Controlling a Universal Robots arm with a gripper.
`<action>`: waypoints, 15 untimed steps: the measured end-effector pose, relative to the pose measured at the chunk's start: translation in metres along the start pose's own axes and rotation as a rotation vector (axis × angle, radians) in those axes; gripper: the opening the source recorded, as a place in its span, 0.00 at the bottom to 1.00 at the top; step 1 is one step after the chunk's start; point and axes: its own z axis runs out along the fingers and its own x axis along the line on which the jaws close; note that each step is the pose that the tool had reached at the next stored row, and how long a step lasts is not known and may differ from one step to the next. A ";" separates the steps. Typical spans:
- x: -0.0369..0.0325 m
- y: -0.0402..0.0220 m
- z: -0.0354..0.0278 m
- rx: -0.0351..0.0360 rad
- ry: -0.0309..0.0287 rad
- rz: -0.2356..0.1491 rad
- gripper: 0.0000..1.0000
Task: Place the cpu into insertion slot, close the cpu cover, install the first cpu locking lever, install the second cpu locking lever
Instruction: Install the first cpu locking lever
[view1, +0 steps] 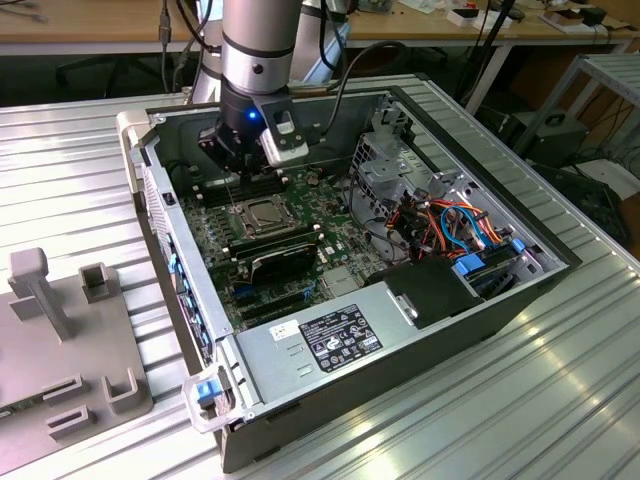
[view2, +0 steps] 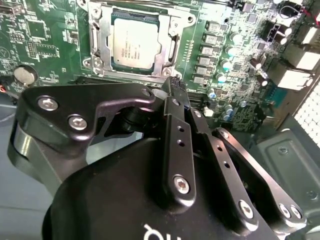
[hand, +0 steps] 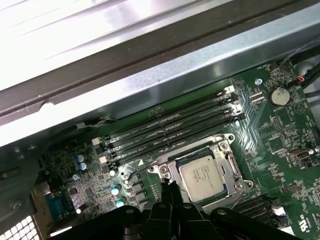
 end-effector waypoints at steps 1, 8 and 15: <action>0.0003 -0.0001 0.0000 0.0000 0.0003 -0.005 0.11; 0.0006 -0.0002 -0.0003 0.0006 0.0041 -0.091 0.11; 0.0018 -0.0006 -0.0017 0.0007 0.0051 -0.109 0.11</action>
